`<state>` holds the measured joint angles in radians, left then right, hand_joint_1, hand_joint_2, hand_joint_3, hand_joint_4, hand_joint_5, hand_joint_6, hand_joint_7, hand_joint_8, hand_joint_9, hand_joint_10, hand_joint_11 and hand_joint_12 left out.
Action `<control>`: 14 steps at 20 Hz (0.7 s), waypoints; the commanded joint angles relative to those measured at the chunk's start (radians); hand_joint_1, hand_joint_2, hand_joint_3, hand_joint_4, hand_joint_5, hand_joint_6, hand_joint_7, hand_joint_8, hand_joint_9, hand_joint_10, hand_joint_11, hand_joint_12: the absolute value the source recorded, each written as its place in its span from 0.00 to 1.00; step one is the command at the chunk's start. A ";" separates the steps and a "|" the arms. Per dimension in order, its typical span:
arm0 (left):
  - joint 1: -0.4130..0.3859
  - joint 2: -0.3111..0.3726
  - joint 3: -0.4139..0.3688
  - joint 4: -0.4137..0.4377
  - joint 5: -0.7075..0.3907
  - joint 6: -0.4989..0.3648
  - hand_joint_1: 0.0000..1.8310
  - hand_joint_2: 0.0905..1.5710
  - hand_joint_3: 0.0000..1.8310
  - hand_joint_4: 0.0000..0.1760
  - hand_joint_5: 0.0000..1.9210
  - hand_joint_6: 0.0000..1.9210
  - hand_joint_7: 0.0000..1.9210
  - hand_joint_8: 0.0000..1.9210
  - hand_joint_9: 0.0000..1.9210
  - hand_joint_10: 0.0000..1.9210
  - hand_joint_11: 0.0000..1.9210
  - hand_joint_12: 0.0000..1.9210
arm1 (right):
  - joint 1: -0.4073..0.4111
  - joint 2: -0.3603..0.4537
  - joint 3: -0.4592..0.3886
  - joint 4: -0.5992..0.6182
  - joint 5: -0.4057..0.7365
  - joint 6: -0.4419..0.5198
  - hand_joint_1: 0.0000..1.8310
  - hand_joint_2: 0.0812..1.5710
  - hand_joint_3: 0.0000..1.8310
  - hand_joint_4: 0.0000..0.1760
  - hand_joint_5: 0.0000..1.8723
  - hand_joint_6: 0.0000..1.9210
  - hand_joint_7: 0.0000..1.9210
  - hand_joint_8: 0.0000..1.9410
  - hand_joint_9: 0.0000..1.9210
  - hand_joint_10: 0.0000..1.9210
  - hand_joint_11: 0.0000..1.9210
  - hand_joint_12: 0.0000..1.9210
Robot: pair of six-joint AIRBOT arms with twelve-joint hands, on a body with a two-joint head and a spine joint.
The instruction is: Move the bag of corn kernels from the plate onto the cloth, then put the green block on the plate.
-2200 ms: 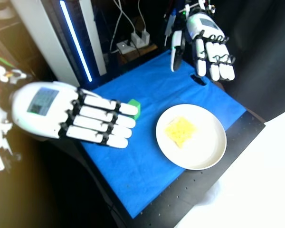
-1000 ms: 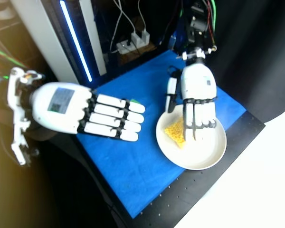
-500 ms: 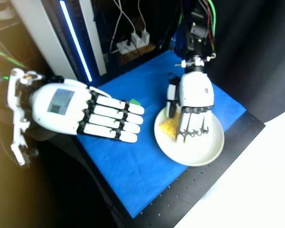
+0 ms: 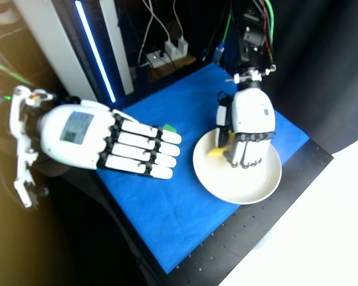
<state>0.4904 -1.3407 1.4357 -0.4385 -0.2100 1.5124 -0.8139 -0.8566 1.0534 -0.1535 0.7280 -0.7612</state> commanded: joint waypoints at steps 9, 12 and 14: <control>-0.044 0.153 -0.181 0.229 -0.351 -0.171 0.68 0.88 0.00 0.00 0.27 0.88 0.20 0.93 0.27 0.98 0.31 1.00 | 0.002 -0.004 0.003 0.023 0.117 -0.001 0.00 0.90 0.00 0.00 0.00 0.00 0.00 0.00 0.00 0.00 0.00 0.00; 0.022 0.235 -0.263 0.338 -0.476 -0.326 0.67 0.90 0.00 0.00 0.23 0.93 0.19 0.95 0.26 1.00 0.31 1.00 | -0.001 -0.004 0.000 0.024 0.117 0.000 0.06 0.97 0.06 0.00 0.00 0.00 0.00 0.00 0.00 0.00 0.00 0.00; 0.111 0.300 -0.344 0.370 -0.572 -0.383 0.68 0.88 0.00 0.00 0.24 0.89 0.21 0.92 0.29 0.99 0.40 1.00 | -0.004 -0.004 -0.003 0.025 0.117 0.004 0.17 0.98 0.06 0.00 0.00 0.00 0.00 0.00 0.00 0.00 0.00 0.00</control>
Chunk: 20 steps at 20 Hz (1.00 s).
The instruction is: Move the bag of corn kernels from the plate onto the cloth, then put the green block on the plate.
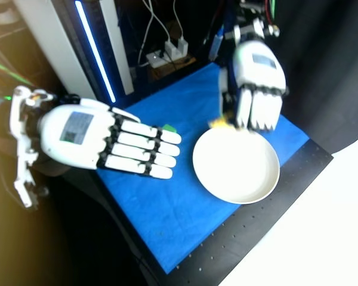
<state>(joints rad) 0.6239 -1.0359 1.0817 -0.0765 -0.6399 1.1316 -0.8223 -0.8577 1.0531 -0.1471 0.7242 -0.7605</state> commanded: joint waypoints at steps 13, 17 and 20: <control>0.347 0.066 -0.142 -0.099 -0.326 -0.111 0.22 0.60 0.00 0.96 0.00 0.00 0.00 0.00 0.00 0.00 0.00 0.01 | -0.016 -0.010 -0.015 -0.016 0.117 0.056 0.41 0.89 0.01 0.00 0.00 0.00 0.00 0.00 0.00 0.00 0.00 0.00; 0.414 0.099 -0.179 -0.198 -0.468 -0.065 0.14 0.64 0.01 0.69 0.00 0.00 0.00 0.00 0.00 0.00 0.00 0.00 | -0.016 -0.061 0.039 -0.120 0.118 0.206 0.36 0.86 0.00 0.17 0.00 0.00 0.00 0.00 0.00 0.00 0.00 0.07; 0.462 0.122 -0.196 -0.273 -0.564 -0.051 0.17 0.69 0.01 0.83 0.00 0.00 0.00 0.00 0.00 0.00 0.00 0.00 | -0.015 -0.102 0.056 -0.138 0.112 0.219 0.37 0.80 0.00 0.00 0.00 0.00 0.02 0.00 0.05 0.02 0.00 0.53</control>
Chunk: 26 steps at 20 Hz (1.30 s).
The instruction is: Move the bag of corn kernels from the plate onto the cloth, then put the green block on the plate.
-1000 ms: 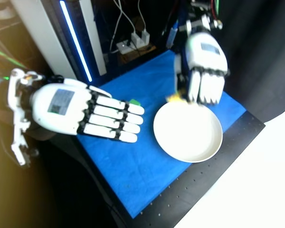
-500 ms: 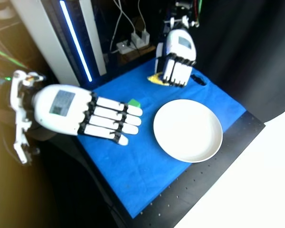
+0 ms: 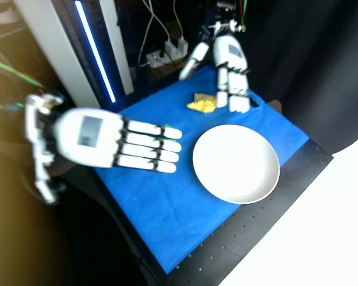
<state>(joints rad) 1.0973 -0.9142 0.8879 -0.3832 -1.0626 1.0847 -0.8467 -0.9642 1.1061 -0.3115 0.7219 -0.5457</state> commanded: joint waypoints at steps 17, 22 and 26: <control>0.089 0.023 -0.040 -0.089 -0.295 -0.004 0.24 0.73 0.00 0.56 0.01 0.00 0.00 0.00 0.00 0.00 0.00 0.00 | 0.081 -0.131 0.081 -0.066 0.015 0.073 0.73 0.78 0.00 0.00 0.29 0.68 0.40 0.66 0.43 0.78 0.32 0.89; 0.093 0.019 -0.040 -0.093 -0.296 -0.005 0.23 0.74 0.00 0.65 0.02 0.00 0.00 0.00 0.00 0.00 0.00 0.00 | 0.148 -0.130 0.080 -0.117 0.015 0.073 0.72 0.78 0.00 0.00 0.33 0.66 0.37 0.76 0.47 0.76 0.48 0.81; 0.094 0.018 -0.040 -0.093 -0.295 -0.005 0.26 0.75 0.01 0.54 0.03 0.00 0.00 0.00 0.00 0.00 0.00 0.00 | 0.218 -0.130 0.080 -0.166 0.017 0.093 0.64 0.79 0.00 0.00 0.35 0.70 0.43 0.73 0.53 0.56 0.50 0.77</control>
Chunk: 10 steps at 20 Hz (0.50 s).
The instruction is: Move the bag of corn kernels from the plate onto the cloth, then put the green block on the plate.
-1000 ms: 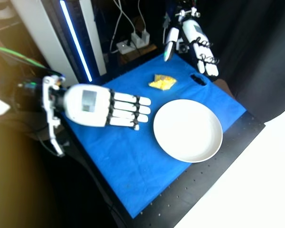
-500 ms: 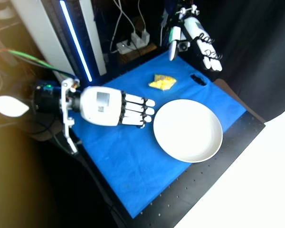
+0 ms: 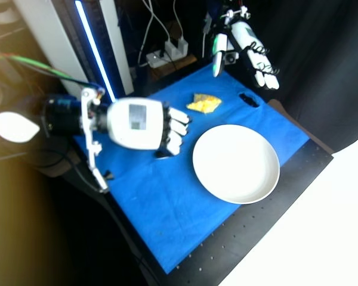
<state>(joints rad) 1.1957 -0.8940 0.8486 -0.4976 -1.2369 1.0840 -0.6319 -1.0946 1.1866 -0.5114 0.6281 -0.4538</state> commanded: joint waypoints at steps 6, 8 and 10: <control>-0.004 -0.005 0.000 0.020 -0.120 -0.004 0.24 0.77 0.01 0.63 0.02 0.00 0.00 0.00 0.00 0.00 0.00 0.00 | 0.070 0.018 0.007 0.017 0.112 0.010 0.75 0.72 0.00 0.00 0.38 0.60 0.46 0.60 0.53 0.65 0.44 0.77; -0.004 -0.008 0.001 0.020 -0.118 -0.004 0.25 0.77 0.01 0.64 0.02 0.00 0.00 0.00 0.00 0.00 0.00 0.00 | 0.077 0.030 0.009 0.017 0.119 0.012 0.74 0.74 0.00 0.00 0.35 0.65 0.44 0.64 0.47 0.73 0.36 0.84; -0.004 -0.009 0.002 0.019 -0.117 -0.005 0.26 0.77 0.00 0.62 0.02 0.00 0.00 0.00 0.00 0.00 0.00 0.00 | 0.077 0.035 0.007 0.007 0.123 0.037 0.74 0.76 0.00 0.00 0.34 0.68 0.41 0.69 0.42 0.78 0.31 0.88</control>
<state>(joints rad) 1.1957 -0.9012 0.8486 -0.5014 -1.2366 1.0840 -0.5697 -1.0534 1.1973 -0.5285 0.6441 -0.4057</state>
